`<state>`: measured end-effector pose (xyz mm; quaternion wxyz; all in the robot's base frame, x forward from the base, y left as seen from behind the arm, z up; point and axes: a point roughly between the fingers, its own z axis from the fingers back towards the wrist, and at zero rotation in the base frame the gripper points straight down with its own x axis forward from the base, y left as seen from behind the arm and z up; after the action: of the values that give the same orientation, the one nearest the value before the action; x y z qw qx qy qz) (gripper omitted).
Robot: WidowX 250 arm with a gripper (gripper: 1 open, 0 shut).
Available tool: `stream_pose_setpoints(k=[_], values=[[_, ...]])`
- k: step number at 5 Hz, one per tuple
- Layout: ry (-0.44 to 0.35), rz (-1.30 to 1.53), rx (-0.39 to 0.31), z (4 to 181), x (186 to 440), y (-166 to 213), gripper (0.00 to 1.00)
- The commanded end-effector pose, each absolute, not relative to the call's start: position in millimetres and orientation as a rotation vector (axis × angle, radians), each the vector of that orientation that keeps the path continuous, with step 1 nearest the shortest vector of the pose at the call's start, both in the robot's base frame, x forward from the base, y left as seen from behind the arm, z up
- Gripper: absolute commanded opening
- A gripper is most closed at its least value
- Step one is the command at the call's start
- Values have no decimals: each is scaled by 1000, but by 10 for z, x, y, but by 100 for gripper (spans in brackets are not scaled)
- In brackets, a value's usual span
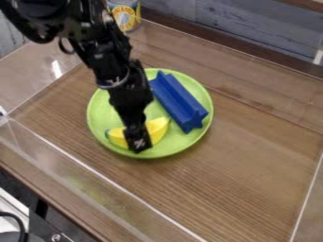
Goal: Remove the banana from inside the green plate and put it on the table
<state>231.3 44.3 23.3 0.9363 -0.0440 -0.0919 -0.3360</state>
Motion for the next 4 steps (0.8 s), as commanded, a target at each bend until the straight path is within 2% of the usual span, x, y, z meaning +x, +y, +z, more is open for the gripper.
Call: stream_pose_setpoints(k=[1,4], values=[[-201,-743,-82,229,2330,470,100],[-218,-793,-89,215,2596,350,100]])
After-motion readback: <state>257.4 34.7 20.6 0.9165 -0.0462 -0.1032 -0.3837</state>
